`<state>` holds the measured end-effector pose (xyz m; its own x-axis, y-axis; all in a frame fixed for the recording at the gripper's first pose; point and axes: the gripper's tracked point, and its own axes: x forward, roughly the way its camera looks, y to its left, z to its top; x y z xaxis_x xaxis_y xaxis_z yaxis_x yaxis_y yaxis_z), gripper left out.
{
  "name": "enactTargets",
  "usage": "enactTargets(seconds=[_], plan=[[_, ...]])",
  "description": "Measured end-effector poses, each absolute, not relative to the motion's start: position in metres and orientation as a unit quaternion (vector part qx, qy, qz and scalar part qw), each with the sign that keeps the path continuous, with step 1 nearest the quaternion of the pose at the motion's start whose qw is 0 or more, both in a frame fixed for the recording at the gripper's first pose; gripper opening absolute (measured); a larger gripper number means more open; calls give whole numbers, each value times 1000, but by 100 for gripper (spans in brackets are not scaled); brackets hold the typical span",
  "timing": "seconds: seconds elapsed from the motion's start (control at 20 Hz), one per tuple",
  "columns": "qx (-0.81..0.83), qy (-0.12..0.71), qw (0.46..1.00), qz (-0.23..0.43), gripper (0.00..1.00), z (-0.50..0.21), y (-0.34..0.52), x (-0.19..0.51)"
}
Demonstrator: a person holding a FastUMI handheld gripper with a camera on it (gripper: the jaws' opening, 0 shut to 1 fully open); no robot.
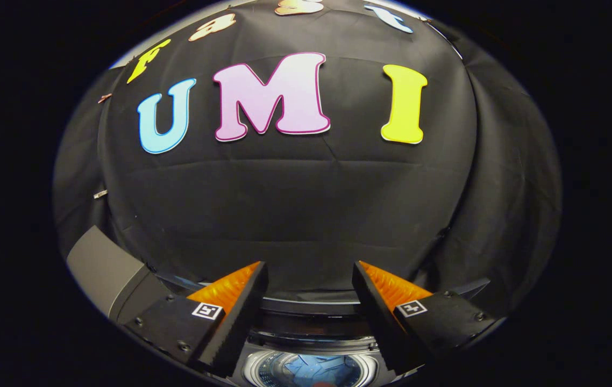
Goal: Put the clothes into the washing machine and then close the washing machine lid.
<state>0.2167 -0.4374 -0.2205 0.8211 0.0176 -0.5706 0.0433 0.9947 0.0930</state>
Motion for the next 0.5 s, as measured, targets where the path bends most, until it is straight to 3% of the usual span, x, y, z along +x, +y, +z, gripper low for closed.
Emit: enactTargets(seconds=[0.5], plan=[[41, 294, 955, -25, 100, -212, -435, 169]])
